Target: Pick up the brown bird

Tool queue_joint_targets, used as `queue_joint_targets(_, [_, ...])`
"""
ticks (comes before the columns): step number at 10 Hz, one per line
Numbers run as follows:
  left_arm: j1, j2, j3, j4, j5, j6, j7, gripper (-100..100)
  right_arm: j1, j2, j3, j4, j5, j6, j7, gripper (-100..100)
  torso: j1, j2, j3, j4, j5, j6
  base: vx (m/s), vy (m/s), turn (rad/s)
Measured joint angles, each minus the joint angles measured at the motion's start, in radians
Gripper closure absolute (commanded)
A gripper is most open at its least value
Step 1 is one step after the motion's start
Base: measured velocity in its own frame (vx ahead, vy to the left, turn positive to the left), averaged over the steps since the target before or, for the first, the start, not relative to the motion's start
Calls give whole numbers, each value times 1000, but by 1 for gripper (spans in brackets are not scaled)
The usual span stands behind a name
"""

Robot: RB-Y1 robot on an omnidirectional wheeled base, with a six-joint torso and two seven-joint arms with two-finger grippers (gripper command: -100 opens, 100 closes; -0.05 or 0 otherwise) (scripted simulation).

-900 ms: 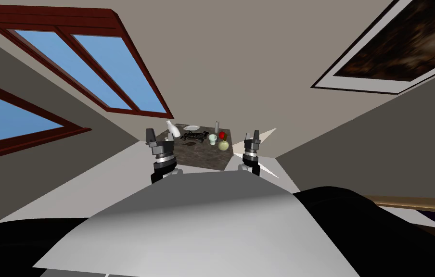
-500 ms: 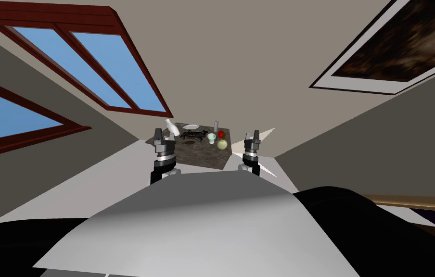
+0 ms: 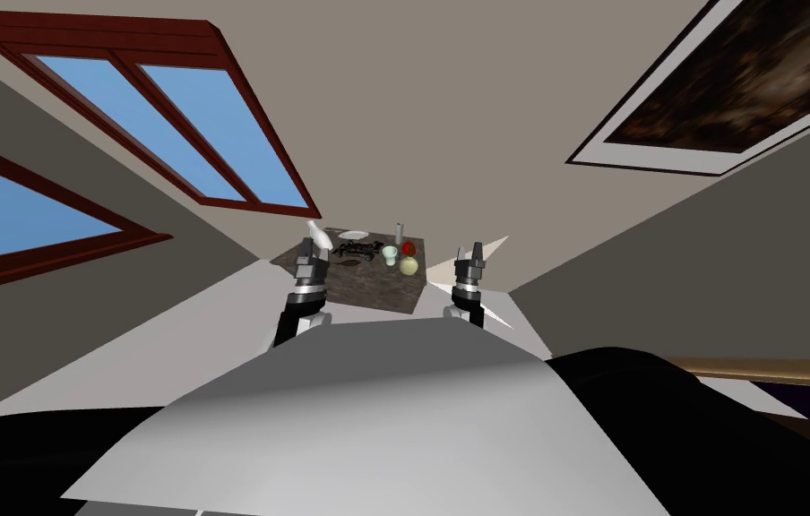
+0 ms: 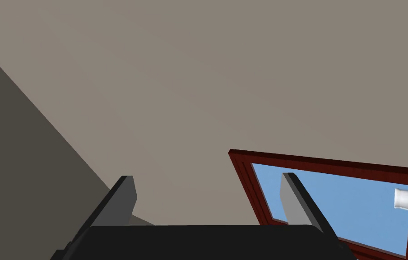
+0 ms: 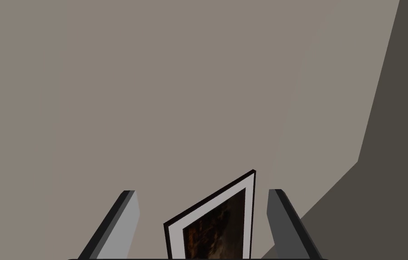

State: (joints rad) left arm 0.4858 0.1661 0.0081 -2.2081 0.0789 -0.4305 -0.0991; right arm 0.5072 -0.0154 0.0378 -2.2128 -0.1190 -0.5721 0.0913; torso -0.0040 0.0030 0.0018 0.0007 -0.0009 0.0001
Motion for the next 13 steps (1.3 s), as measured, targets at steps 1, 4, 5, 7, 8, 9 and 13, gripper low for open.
queue_joint_targets(1, [-5, 6, 1, 4, -3, 18, -2, -100, 0, 0, 0, 0, 0, 0, 0, 0, 1, -1, 0, 0, 0, 0, -36, -41, -3])
queue_joint_targets(4, [-23, 39, 17, 5, -9, 90, -3, -100, 0, 0, 0, 0, 0, 0, 0, 0, 2, -1, 0, 0, 0, 0, -34, -36, -1])
queue_joint_targets(5, [-30, 45, 20, 7, -11, 114, -4, -100, 0, 0, 0, 0, 0, 0, 0, 0, 2, -1, -1, 0, 0, 0, -28, -45, -6])
queue_joint_targets(7, [-45, 66, 31, 19, -13, 162, -4, -100, 0, 0, 0, 0, 0, 0, 0, 0, 2, -1, -1, 0, 0, 0, -30, -38, -4])
queue_joint_targets(8, [-59, 76, 35, 23, -17, 191, -6, -100, 0, 0, 0, 0, 0, 0, 0, 0, 2, -1, -1, 0, 0, 0, -28, -34, -5])
queue_joint_targets(9, [-62, 83, 39, 25, -17, 216, -7, -100, 0, 0, 0, 0, 0, 0, 0, 0, 2, -1, -1, 0, 0, 0, -25, -40, -11])
queue_joint_targets(13, [-88, 110, 53, 43, -23, 300, -11, -100, 0, 0, 0, 0, 0, 0, 0, 0, 3, -2, -1, 0, 1, 0, -18, -24, -6])
